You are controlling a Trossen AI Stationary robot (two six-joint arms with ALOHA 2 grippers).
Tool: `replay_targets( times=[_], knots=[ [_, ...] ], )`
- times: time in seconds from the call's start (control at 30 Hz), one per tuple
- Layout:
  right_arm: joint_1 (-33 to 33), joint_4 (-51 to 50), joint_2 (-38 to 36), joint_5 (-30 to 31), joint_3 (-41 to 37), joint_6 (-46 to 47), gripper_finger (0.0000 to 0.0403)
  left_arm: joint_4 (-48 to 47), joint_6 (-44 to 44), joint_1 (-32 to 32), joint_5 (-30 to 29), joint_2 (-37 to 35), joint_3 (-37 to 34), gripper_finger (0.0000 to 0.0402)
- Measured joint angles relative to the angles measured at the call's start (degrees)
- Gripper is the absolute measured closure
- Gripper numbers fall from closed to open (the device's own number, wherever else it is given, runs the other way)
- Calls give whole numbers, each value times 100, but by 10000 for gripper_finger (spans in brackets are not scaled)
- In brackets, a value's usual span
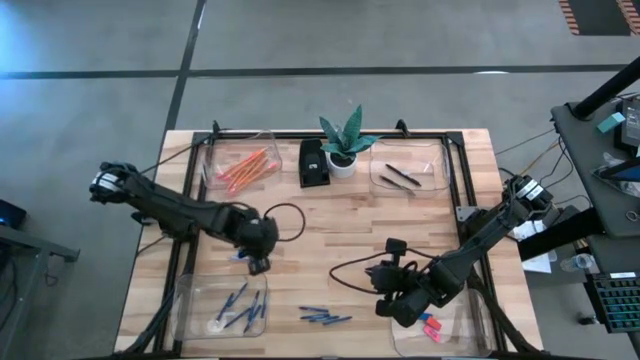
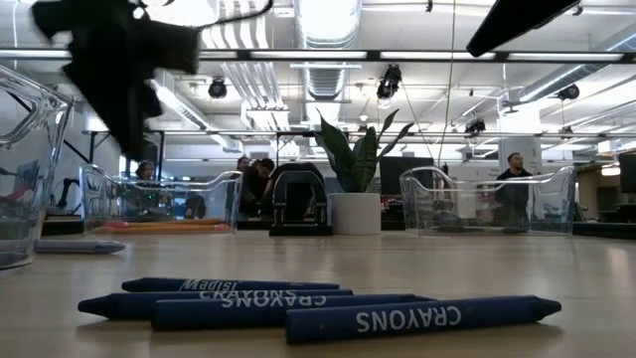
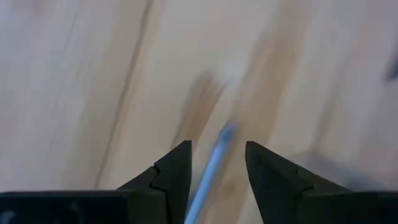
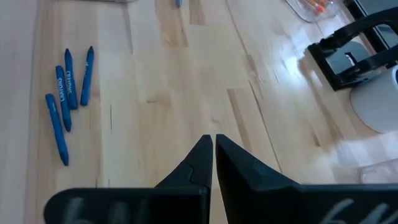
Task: Sort crayons/erasers/pens/pencils in bins
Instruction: Put the blue pen into the top right transparent bin
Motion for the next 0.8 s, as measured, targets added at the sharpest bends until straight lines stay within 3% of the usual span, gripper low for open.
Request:
replay_targets(
  times=[0.23, 0.4, 0.8],
  knots=[
    [0, 36, 11, -3, 0, -1, 390, -329, -496, -28, 19, 0, -553, 265],
    [0, 39, 42, -3, 0, -2, 390, -266, -468, -71, 406, 9, -903, 265],
    [0, 39, 42, 6, 0, -4, 390, 235, 750, -239, 516, 103, -1315, 265]
  ],
)
